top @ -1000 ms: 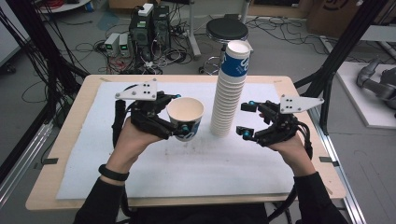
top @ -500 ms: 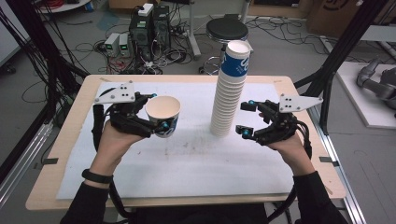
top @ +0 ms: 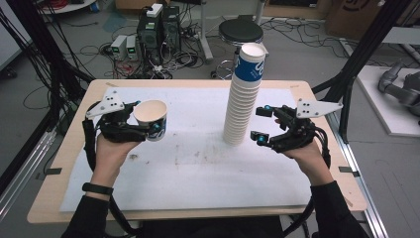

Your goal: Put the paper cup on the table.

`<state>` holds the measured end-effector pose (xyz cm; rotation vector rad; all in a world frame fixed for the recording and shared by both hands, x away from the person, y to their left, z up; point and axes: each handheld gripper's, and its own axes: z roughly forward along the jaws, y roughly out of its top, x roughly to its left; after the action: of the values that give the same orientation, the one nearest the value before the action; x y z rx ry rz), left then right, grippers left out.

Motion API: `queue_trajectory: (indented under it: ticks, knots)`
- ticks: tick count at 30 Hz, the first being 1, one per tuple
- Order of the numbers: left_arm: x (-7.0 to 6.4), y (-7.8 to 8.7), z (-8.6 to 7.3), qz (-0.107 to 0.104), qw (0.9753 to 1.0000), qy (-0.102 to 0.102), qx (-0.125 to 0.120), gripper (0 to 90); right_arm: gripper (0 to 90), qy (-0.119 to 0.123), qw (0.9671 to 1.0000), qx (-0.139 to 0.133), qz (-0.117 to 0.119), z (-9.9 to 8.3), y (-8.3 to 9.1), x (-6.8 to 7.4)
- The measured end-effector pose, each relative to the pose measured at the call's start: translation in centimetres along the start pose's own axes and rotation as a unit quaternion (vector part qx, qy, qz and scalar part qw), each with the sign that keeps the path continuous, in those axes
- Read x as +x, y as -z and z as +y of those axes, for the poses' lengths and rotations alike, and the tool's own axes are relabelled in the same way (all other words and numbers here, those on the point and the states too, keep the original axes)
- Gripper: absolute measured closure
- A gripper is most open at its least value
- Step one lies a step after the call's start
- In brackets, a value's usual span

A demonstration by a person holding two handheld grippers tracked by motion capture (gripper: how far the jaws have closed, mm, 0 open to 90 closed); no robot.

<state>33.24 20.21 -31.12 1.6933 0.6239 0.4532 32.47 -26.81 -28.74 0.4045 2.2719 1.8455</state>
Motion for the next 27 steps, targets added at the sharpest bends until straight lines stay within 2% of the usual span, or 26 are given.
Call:
queue_trajectory:
  ticks: [5, 7, 9, 11, 13, 17, 20, 22, 26, 27]
  knots:
    - [1.0, 0.8, -1.1, 0.041, 0.9992, 0.002, -0.001, 22.1, 18.7, 0.0, 1.0, 0.0, 0.0, 0.0, -0.1, -0.1]
    - [1.3, 0.9, -1.5, 0.053, 0.9985, 0.009, -0.007, 22.1, 18.7, 0.0, 1.0, 0.0, 0.0, 0.0, -0.2, -0.1]
    - [1.7, 1.0, -2.0, 0.07, 0.9974, 0.014, -0.009, 22.1, 18.7, -0.001, 1.0, 0.0, 0.0, 0.0, -0.2, -0.1]
    - [2.2, 1.0, -2.5, 0.072, 0.9969, 0.029, -0.007, 22.1, 18.7, -0.001, 1.0, 0.0, 0.001, 0.0, -0.3, -0.2]
    - [2.4, 1.0, -2.9, 0.091, 0.9953, 0.029, -0.016, 22.1, 18.7, 0.0, 1.0, -0.001, 0.0, 0.0, -0.3, -0.2]
    - [3.0, 0.6, -4.1, 0.1, 0.9936, 0.049, -0.017, 22.2, 18.6, 0.001, 1.0, 0.0, 0.0, 0.0, -0.4, -0.2]
    - [3.3, 0.4, -4.7, 0.108, 0.9929, 0.051, 0.0, 22.2, 18.7, -0.001, 1.0, 0.001, 0.001, 0.0, -0.4, -0.2]
    - [3.4, 0.3, -5.2, 0.124, 0.9912, 0.046, -0.003, 22.2, 18.7, 0.0, 1.0, 0.001, 0.001, 0.0, -0.5, -0.2]
    - [3.8, -0.1, -6.5, 0.143, 0.988, 0.059, 0.006, 22.2, 18.7, 0.001, 1.0, 0.0, 0.001, 0.0, -0.5, -0.1]
    - [3.9, -0.3, -6.7, 0.141, 0.9878, 0.065, 0.012, 22.2, 18.7, 0.001, 1.0, 0.0, 0.001, 0.0, -0.5, -0.1]
